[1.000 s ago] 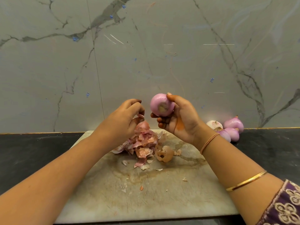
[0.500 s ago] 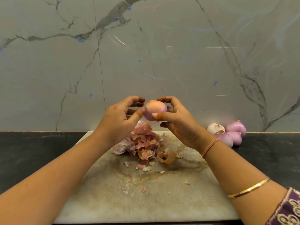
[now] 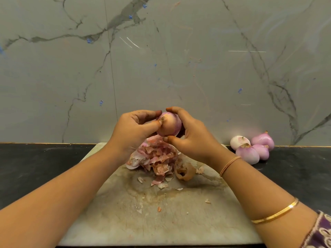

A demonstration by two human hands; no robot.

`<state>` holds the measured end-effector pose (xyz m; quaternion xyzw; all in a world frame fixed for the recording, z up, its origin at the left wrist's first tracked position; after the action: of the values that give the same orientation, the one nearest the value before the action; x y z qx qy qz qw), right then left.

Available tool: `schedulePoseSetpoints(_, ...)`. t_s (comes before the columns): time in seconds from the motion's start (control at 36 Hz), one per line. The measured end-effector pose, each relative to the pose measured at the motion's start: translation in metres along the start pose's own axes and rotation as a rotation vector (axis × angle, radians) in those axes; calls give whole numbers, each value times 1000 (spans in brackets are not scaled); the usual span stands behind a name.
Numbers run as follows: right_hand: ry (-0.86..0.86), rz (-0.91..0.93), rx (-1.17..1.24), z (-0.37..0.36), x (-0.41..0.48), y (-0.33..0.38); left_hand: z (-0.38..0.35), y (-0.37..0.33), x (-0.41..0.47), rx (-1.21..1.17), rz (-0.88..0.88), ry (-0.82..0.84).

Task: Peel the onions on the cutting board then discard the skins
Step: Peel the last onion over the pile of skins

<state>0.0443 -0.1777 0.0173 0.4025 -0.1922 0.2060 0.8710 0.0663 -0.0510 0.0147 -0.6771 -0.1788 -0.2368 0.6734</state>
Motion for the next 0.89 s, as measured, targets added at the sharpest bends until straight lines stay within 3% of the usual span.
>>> schedulePoseSetpoints(0.22,-39,43,-20,2,-2,6,4,-9,-1,59,-85,-38)
schedulePoseSetpoints(0.58,-108,58,-58,7,-4,8,-5,-10,-6,-35,-86,-29)
schedulePoseSetpoints(0.89,-86,29,-65,2,-3,1,-2,-8,-6,121,-104,-29)
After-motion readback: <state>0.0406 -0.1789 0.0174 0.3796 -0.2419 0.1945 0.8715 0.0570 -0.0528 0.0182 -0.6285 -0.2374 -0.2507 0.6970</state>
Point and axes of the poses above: each hand's wrist, its own x-axis towards the middle knuckle, its own z-axis out of the back of the hand, y = z × x, the point moved 9 cm from there along x, towards the middle knuckle, and after that the axes turned 7 degrees about -z, right-handed, at the moved point
